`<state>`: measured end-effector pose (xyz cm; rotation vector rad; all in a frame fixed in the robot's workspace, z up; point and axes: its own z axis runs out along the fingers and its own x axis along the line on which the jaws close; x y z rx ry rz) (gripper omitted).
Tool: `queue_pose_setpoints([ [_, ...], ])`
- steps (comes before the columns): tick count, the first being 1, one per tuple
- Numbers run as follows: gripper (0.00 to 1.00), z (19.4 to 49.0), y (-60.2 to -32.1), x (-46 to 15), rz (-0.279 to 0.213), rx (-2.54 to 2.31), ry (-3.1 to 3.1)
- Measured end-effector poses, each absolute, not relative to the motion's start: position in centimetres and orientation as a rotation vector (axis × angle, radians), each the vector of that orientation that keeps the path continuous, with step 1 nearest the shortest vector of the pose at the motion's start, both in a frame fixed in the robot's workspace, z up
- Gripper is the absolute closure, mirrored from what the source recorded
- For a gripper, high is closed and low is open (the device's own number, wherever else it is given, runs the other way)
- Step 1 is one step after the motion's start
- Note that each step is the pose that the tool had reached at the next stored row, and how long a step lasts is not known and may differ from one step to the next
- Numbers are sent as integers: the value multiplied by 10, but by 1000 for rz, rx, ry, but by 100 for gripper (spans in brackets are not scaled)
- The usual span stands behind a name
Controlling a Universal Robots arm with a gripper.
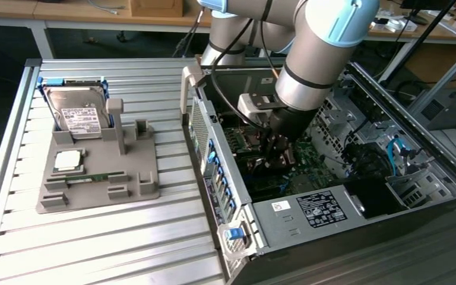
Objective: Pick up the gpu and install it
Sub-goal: 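Insert the gpu into the slot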
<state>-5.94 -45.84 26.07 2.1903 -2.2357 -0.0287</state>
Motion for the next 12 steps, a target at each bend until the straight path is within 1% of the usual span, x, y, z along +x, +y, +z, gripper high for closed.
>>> queue_pose_setpoints([
  [12, 73, 259, -458, -60, -28, 2190, -2235],
])
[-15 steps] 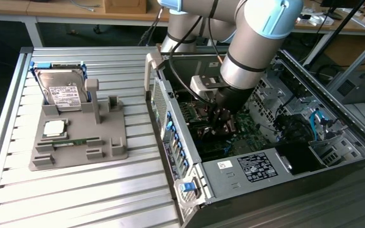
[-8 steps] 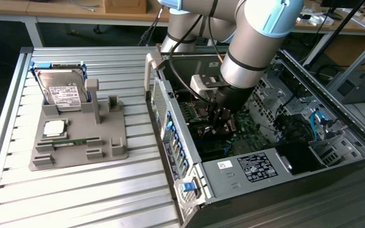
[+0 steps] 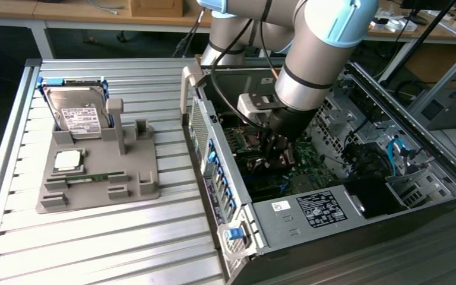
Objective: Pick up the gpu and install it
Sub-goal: 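Insert the gpu into the slot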
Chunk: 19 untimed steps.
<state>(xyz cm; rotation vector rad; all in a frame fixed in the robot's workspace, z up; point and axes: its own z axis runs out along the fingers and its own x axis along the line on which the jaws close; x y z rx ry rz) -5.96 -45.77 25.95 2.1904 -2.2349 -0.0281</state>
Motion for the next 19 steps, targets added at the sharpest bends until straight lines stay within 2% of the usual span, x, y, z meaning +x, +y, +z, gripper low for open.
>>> queue_pose_setpoints([
  [19, 73, 263, -458, -60, -10, 2186, -2231],
])
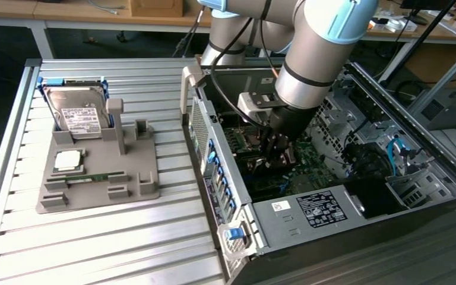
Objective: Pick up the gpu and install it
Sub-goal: 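Insert the gpu into the slot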
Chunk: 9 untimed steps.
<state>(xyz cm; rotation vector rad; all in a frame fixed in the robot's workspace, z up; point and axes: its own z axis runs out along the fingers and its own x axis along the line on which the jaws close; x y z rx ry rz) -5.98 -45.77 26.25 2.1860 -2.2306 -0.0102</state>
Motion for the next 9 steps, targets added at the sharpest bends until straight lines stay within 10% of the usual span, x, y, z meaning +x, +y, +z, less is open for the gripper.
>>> queue_pose_setpoints([
  [9, 73, 263, -456, -60, -10, 2197, -2220],
])
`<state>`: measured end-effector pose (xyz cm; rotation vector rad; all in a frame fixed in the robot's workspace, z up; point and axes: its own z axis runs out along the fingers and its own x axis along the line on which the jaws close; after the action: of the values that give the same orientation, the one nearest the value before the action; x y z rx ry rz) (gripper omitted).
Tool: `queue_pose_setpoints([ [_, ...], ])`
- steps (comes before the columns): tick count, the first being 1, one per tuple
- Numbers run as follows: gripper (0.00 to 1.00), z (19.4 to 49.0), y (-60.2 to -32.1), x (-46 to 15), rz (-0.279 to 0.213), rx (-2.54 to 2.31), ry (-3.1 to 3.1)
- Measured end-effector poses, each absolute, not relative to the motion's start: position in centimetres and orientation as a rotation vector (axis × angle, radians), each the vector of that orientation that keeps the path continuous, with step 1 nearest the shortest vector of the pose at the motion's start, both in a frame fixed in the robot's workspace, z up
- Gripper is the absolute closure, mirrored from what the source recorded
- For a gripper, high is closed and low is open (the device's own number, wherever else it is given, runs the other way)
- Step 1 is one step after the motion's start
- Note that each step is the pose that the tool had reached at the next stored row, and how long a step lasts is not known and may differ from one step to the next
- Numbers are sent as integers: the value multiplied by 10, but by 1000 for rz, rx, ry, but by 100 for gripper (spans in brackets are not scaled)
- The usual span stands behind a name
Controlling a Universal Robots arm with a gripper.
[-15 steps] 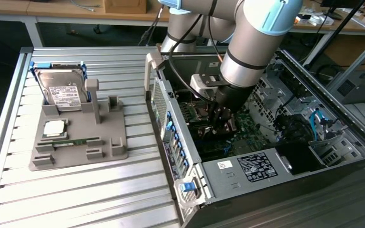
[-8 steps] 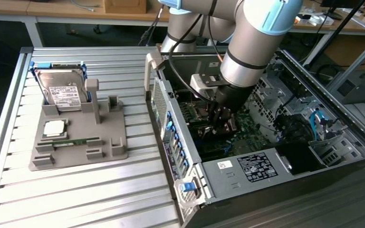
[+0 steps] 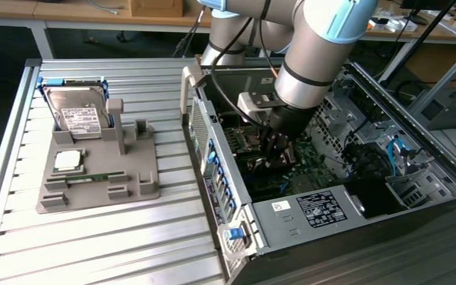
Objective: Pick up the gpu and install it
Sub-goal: 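Insert the gpu into the slot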
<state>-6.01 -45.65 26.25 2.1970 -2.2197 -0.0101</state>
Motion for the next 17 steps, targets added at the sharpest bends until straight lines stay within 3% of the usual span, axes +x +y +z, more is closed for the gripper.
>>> queue_pose_setpoints([
  [17, 73, 262, -455, -60, -10, 2204, -2212],
])
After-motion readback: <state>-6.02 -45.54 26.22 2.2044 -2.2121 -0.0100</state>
